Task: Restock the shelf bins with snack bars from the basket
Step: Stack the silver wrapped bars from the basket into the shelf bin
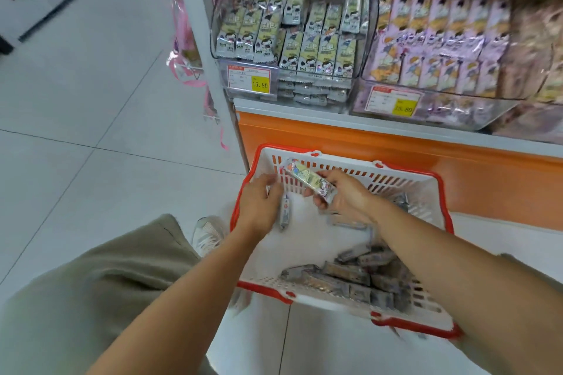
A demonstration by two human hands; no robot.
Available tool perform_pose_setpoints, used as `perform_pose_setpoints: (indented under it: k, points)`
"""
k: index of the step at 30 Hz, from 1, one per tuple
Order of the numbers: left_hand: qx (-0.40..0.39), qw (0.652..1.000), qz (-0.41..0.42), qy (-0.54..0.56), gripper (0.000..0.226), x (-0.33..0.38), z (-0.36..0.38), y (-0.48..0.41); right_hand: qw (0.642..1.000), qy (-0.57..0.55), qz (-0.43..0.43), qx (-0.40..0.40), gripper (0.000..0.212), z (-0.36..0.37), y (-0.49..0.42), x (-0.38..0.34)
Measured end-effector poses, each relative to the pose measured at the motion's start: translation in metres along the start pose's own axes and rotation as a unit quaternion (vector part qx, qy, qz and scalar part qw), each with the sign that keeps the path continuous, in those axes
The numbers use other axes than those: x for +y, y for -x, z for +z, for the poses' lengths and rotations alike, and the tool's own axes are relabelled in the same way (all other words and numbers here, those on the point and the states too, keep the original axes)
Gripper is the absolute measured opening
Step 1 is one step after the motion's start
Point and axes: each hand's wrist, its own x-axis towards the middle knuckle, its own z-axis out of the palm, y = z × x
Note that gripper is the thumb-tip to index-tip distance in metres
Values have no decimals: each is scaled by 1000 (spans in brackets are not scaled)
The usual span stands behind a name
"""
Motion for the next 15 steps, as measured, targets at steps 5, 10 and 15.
perform_pose_setpoints:
  k: [5, 10, 15]
  points:
    - [23, 952, -102, 289, 52, 47, -9, 5, 996, 29, -62, -60, 35, 21, 39, -26]
    - [96, 954, -89, 270, 26, 69, -29, -4, 945, 254, -204, -14, 44, 26, 59, -41]
    - [119, 961, -38, 246, 34, 93, -51, -13, 866, 347, -360, -13, 40, 40, 69, -59]
